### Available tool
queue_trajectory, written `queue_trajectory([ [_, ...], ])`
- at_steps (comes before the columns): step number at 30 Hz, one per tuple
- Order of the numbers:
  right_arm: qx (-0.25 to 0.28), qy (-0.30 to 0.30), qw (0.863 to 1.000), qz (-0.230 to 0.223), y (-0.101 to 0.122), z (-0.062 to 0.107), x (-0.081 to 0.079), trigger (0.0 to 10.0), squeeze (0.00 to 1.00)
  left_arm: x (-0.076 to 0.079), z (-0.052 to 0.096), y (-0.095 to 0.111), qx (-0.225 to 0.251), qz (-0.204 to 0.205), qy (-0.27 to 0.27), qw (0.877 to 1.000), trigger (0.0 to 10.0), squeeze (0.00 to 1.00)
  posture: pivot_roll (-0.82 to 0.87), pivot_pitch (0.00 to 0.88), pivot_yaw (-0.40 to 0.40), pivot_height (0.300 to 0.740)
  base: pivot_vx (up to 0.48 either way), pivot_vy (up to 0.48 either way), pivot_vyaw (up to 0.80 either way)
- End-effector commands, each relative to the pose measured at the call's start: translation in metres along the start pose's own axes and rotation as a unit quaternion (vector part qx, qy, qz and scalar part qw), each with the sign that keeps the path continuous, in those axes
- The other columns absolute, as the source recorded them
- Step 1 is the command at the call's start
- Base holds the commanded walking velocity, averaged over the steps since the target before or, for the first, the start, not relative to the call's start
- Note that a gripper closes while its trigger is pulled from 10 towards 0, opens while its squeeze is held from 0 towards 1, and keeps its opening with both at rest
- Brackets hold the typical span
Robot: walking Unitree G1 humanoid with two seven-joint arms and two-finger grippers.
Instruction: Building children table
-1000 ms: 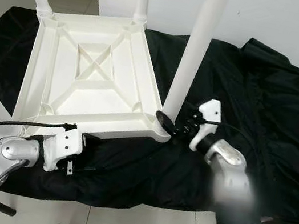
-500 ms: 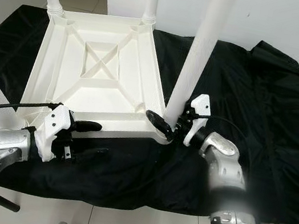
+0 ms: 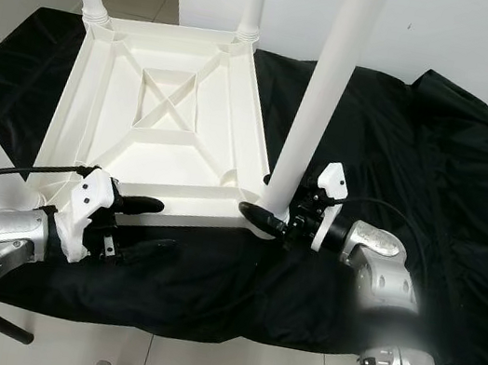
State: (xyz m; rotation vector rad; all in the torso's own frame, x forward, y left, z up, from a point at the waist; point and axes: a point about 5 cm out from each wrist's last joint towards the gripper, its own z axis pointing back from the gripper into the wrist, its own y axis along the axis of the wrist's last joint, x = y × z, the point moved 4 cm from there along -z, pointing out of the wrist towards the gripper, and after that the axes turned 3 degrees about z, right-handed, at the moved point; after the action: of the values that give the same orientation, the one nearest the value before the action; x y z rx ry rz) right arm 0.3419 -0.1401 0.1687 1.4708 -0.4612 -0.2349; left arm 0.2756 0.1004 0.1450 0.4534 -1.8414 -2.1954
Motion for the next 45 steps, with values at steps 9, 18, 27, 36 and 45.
queue_trajectory([
  [9, 0.055, -0.125, 0.99, 0.018, 0.01, -0.009, 0.012, 8.8, 0.0, -0.006, 0.005, -0.018, -0.044, -0.009, 0.018, 0.999, 10.0, 0.0, -0.03, 0.109, -0.003, 0.74, 0.0, 0.0, 0.0],
  [18, 0.092, -0.164, 0.982, 0.005, 0.015, -0.005, -0.011, 0.0, 0.0, -0.01, 0.01, -0.021, -0.051, -0.01, 0.03, 0.998, 10.0, 0.0, -0.03, 0.118, -0.016, 0.74, 0.0, 0.0, 0.0],
  [27, 0.091, -0.202, 0.975, 0.0, 0.015, 0.007, -0.028, 0.0, 0.0, -0.015, 0.013, -0.026, -0.057, -0.012, 0.038, 0.998, 10.0, 0.0, -0.04, 0.117, -0.021, 0.74, 0.0, 0.0, 0.0],
  [36, 0.073, -0.261, 0.963, 0.008, 0.01, 0.004, -0.026, 10.0, 0.0, -0.014, 0.009, -0.023, -0.052, -0.015, 0.035, 0.998, 10.0, 0.0, -0.03, 0.105, -0.02, 0.74, 0.0, 0.0, 0.0],
  [45, 0.089, -0.31, 0.946, 0.0, 0.014, -0.003, -0.03, 10.0, 0.0, -0.003, -0.002, -0.006, 0.007, 0.012, 0.053, 0.998, 10.0, 0.0, -0.03, 0.108, -0.032, 0.74, 0.0, 0.0, 0.0],
])
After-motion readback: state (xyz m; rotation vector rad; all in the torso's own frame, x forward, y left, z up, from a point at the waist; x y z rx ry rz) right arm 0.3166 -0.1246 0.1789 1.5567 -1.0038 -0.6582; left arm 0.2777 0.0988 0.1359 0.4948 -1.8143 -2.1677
